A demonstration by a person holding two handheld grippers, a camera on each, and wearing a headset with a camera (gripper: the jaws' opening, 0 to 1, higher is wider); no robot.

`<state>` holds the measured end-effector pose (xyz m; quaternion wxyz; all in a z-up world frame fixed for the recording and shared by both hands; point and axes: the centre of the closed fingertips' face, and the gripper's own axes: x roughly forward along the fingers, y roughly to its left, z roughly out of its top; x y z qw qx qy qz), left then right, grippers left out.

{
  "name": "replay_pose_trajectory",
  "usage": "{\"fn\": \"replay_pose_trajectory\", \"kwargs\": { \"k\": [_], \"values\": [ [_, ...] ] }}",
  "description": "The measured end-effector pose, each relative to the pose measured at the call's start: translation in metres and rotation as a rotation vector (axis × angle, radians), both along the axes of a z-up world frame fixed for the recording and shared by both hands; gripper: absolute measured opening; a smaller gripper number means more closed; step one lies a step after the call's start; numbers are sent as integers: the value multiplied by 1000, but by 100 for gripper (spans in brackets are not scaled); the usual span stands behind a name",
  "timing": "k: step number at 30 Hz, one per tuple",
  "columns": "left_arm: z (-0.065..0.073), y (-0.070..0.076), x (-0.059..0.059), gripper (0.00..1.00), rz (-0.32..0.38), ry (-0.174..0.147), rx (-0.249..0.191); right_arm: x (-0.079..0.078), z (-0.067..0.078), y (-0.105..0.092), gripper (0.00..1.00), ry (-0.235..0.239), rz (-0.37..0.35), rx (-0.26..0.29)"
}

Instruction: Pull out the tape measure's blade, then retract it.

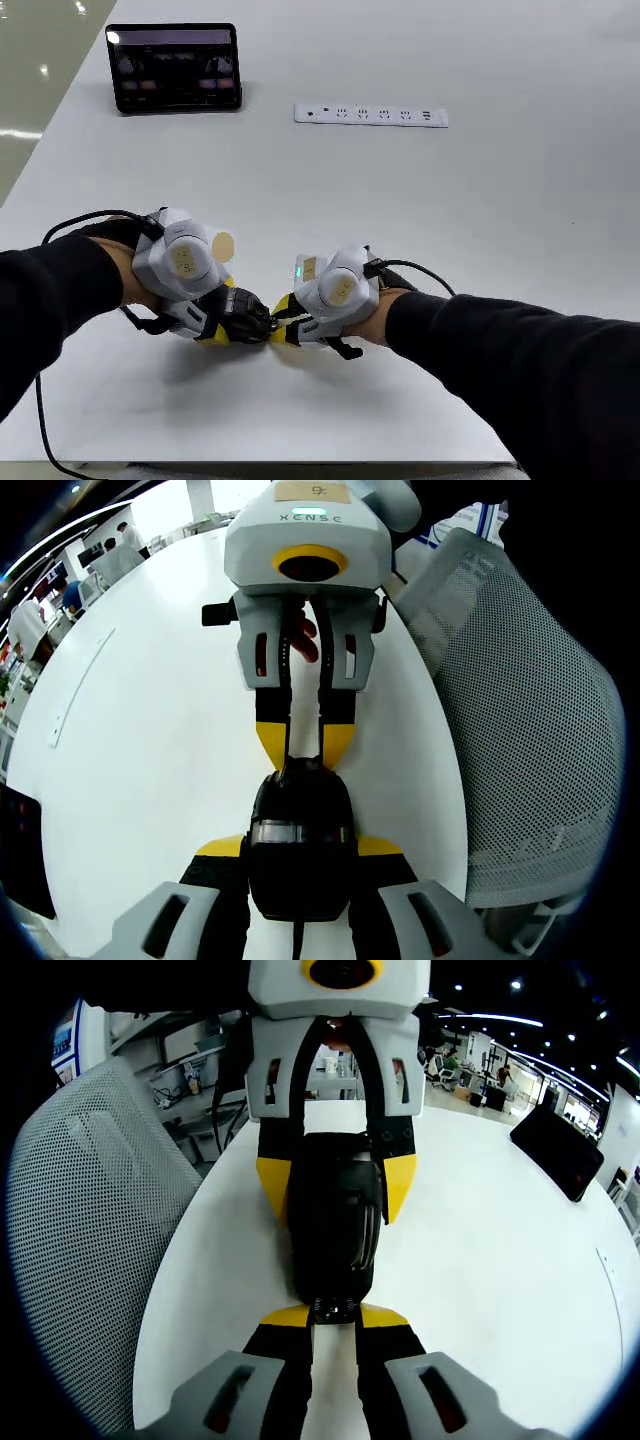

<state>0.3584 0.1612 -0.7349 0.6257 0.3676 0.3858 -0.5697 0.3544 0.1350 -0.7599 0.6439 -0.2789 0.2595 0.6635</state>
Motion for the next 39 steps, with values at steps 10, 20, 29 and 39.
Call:
{"fn": "replay_pose_trajectory", "kwargs": {
  "k": [10, 20, 29, 39],
  "values": [
    [1, 1, 0, 34, 14, -13, -1, 1, 1, -2, 9, -6, 8, -5],
    [1, 2, 1, 34, 33, -23, 0, 3, 1, -14, 9, 1, -15, -6],
    [1, 3, 1, 34, 38, -21, -3, 4, 2, -29, 9, 6, -39, -4],
    [1, 3, 0, 34, 43, -26, -5, 3, 3, -34, 9, 15, -53, -5]
  ]
}}
